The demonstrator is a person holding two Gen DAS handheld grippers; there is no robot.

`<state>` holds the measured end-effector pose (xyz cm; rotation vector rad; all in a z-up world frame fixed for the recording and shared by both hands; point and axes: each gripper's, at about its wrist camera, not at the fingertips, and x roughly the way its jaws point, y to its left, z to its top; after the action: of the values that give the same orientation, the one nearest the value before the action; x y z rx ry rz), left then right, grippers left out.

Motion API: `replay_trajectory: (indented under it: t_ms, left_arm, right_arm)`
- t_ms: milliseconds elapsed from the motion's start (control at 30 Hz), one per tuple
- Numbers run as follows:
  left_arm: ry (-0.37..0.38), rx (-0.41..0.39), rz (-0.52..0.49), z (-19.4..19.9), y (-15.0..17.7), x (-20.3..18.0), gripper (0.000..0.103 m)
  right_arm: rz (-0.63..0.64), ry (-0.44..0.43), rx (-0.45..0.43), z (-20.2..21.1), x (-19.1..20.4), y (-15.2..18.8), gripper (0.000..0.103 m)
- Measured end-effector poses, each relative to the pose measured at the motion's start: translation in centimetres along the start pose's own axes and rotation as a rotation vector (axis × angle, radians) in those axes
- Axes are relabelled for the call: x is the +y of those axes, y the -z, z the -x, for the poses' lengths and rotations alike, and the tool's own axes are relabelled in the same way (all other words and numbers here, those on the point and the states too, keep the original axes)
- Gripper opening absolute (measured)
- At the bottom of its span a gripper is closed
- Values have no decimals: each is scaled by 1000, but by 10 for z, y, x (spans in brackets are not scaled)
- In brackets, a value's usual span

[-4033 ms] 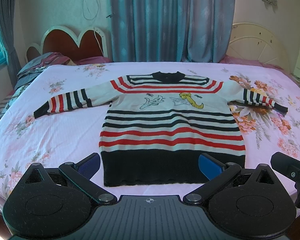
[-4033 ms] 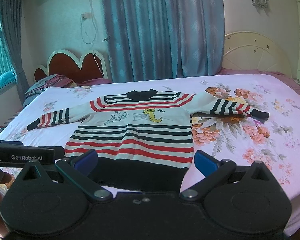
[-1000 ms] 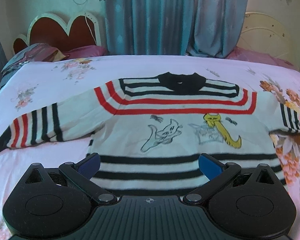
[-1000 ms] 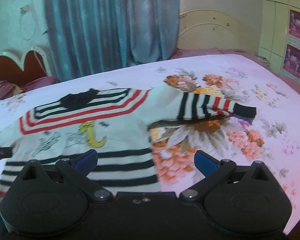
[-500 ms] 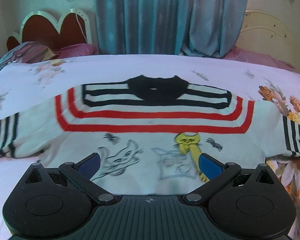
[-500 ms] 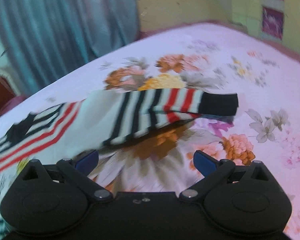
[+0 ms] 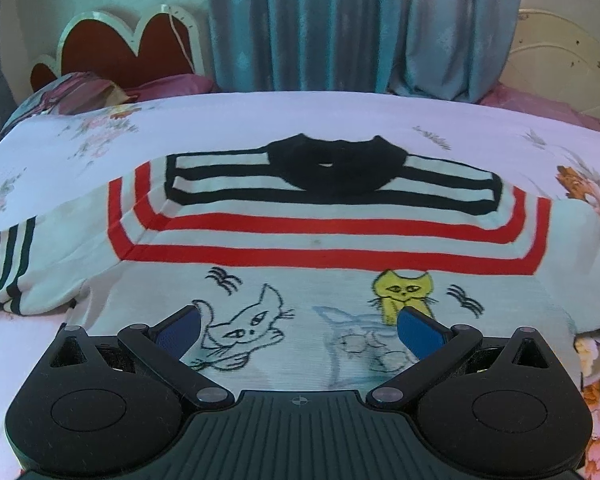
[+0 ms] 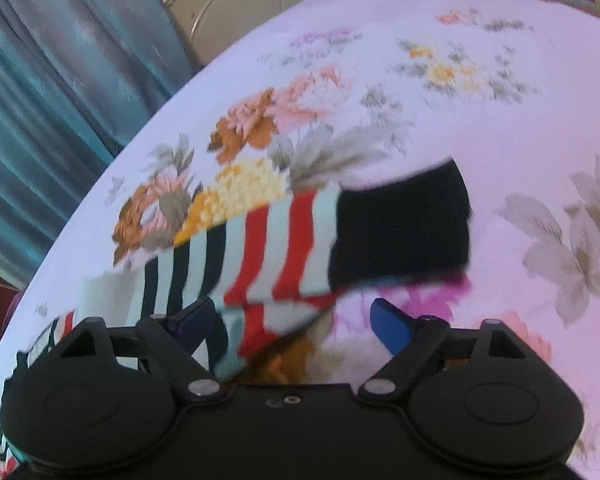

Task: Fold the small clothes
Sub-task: 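Move the right gripper to the black sleeve cuff and grasp it, then carry the held sleeve across the sweater body with the right gripper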

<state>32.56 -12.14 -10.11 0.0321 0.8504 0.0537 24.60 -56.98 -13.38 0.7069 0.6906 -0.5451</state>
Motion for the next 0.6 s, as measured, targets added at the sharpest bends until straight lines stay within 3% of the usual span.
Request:
replay_trajectory:
  t_ms: [133,200,400,500,600]
  left_arm:
    - [-14,5,15,-5,0,9,103]
    - [-24,6,15,-9,0,13,103]
    - [9,40,41,-17,-7,26,103]
    - [29,23,59,-13,-13,37,103]
    - [41,-3,71,-8,-21,52,103]
  right_arm:
    - [-45,5,-27,-9,-4,-9,45]
    - [-37,22,-43,-10,-5,-11,23]
    - [120,23,-113,-1,19,-8,15]
    - [263,-32,-172,17,61,2,15]
    - [410,-142,-195,36,118,23,15]
